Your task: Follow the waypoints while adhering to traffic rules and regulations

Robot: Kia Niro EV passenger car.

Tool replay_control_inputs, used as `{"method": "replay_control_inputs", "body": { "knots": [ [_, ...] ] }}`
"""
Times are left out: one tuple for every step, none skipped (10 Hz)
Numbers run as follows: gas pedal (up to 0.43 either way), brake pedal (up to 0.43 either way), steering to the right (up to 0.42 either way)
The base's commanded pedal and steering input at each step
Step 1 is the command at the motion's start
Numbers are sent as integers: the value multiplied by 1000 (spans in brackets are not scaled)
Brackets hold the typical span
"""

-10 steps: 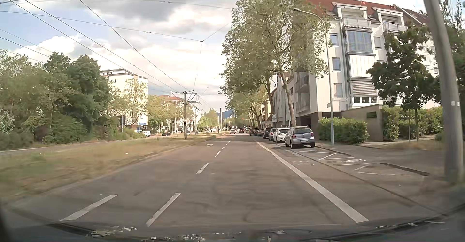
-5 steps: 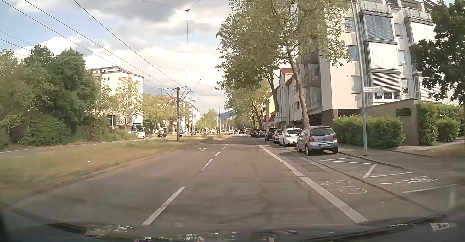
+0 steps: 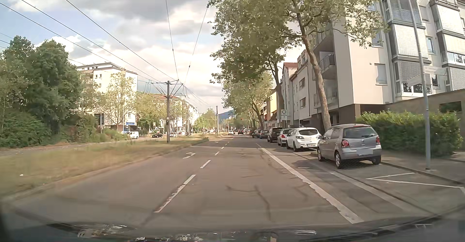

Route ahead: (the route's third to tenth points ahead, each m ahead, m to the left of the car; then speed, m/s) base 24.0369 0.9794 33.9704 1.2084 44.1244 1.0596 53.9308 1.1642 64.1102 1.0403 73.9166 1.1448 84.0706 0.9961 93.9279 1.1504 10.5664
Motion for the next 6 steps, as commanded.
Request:
{"method": "replay_control_inputs", "body": {
  "knots": [
    [110,0,1],
    [98,0,1],
    [87,0,1],
    [87,0,1],
    [87,0,1],
    [79,0,1]
  ]
}}
